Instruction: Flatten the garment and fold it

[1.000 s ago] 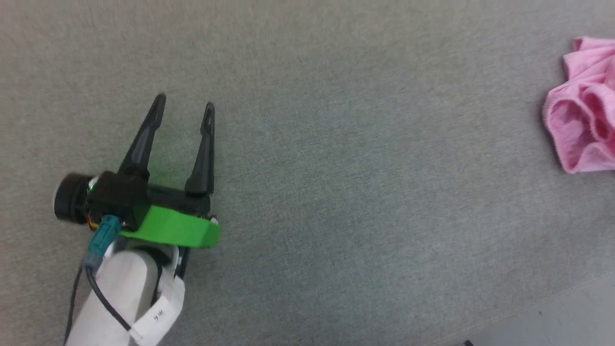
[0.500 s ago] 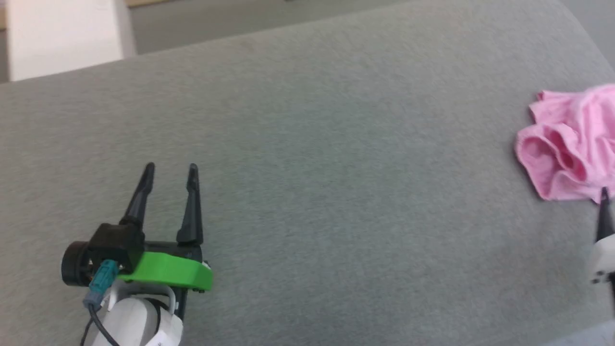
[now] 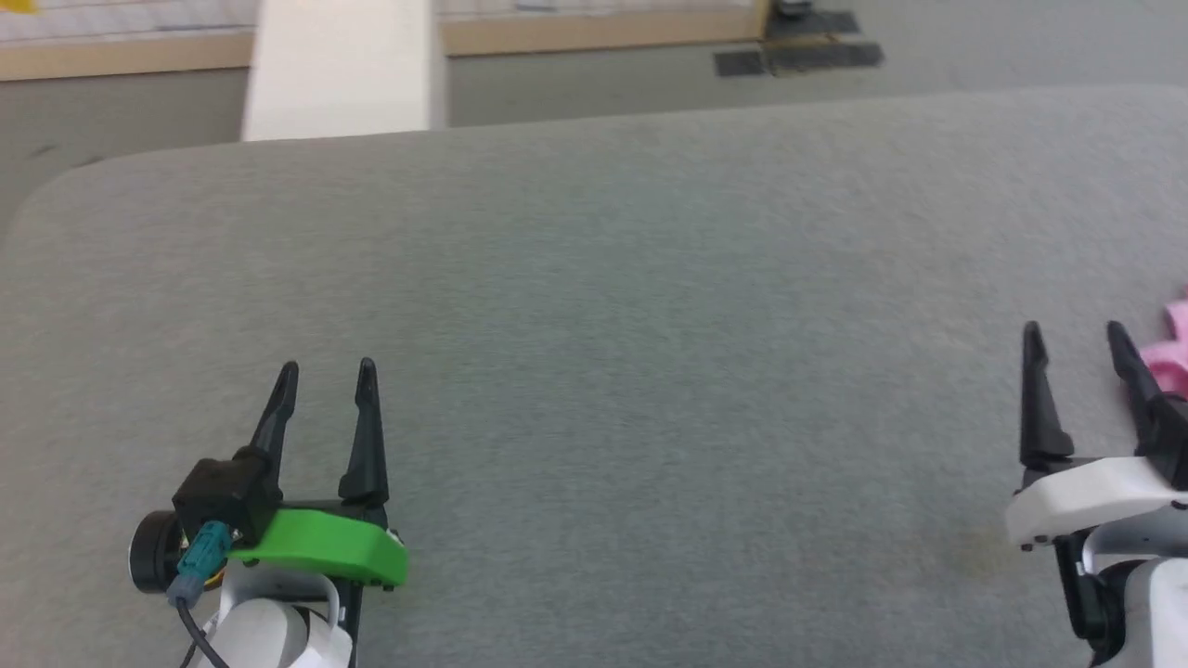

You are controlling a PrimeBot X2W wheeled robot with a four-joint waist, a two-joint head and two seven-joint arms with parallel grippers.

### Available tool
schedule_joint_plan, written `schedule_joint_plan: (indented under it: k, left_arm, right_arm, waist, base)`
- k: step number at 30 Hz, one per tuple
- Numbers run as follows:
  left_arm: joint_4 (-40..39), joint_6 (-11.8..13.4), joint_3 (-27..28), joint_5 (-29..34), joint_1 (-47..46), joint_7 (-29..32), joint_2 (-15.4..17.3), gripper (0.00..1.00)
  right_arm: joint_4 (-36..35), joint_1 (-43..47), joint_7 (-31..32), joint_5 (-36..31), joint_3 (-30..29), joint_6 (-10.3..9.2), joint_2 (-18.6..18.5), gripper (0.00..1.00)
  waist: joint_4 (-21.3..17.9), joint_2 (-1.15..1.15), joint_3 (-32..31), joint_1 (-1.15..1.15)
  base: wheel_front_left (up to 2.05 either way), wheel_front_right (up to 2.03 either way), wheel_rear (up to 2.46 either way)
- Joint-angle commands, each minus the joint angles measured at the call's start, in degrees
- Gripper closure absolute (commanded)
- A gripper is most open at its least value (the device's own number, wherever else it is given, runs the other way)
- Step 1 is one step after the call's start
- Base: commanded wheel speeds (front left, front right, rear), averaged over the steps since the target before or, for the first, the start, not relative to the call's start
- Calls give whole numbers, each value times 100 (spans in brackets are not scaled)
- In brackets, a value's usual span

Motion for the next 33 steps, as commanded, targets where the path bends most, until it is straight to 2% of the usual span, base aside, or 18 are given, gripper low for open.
schedule_joint_plan:
  k: [1,7,13,33]
  left_arm:
    - [49,-49,10,-37,82,-34,-8,0]
    - [189,-99,71,-79,188,-44,-13,0]
    - [298,-146,45,-95,407,-48,-35,0]
    - [525,-223,-91,-91,612,-51,-88,0]
  right_arm:
    - [-222,131,72,83,79,-10,23,0]
    - [-976,609,380,242,457,-10,53,0]
    - [-1359,1202,532,469,754,-10,61,0]
    - [-1496,1524,723,610,802,-10,63,0]
  waist:
    - [366,39,-282,0]
    - [404,39,-436,0]
    - [324,39,-615,0]
    - [303,39,-871,0]
  base:
    - [0,0,0]
    - [0,0,0]
    - [0,0,0]
    - [0,0,0]
